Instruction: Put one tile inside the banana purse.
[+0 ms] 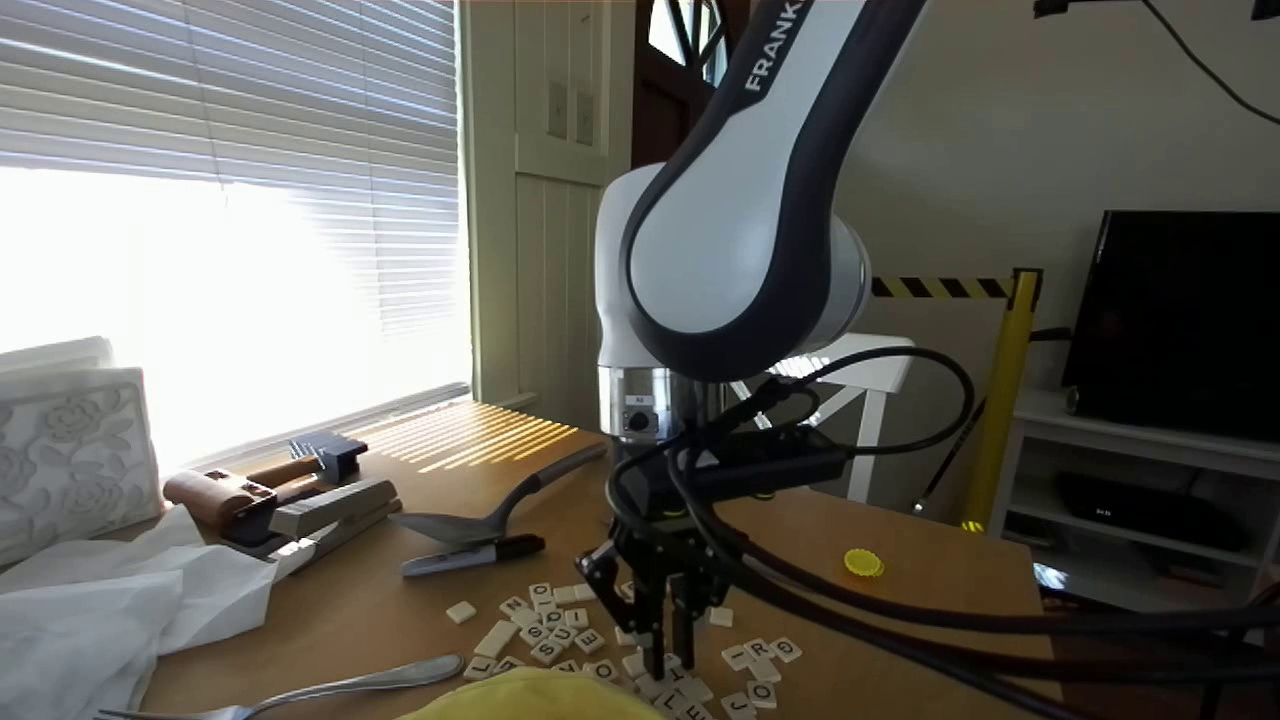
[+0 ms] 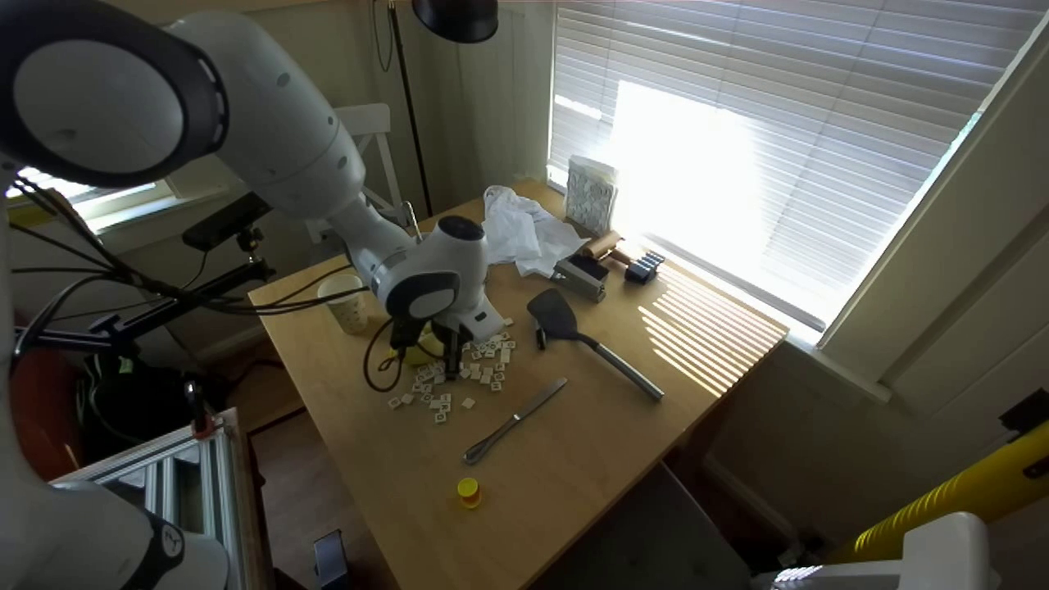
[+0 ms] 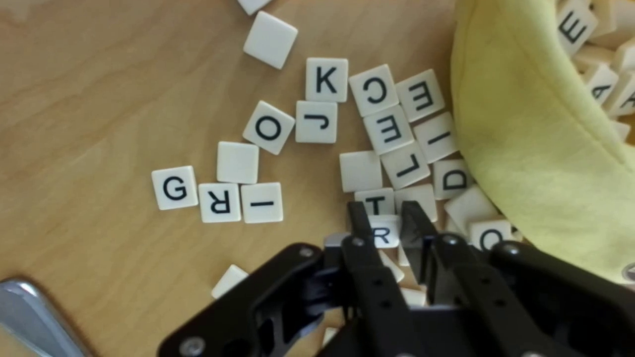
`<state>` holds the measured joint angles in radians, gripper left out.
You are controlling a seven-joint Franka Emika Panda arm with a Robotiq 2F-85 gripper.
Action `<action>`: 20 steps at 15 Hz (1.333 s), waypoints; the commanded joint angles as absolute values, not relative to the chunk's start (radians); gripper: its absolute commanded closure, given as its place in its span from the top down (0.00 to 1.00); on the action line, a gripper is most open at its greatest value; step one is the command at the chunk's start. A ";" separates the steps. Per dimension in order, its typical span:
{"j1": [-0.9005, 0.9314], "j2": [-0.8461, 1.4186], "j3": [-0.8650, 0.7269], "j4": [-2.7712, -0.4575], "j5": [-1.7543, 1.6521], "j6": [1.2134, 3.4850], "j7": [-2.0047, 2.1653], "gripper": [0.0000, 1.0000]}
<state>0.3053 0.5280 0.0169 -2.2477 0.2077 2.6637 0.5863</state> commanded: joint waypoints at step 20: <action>0.188 0.320 0.261 -2.244 0.385 2.412 0.150 0.05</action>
<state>0.1863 0.3189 0.2748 -2.2456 0.3895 2.4781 0.1434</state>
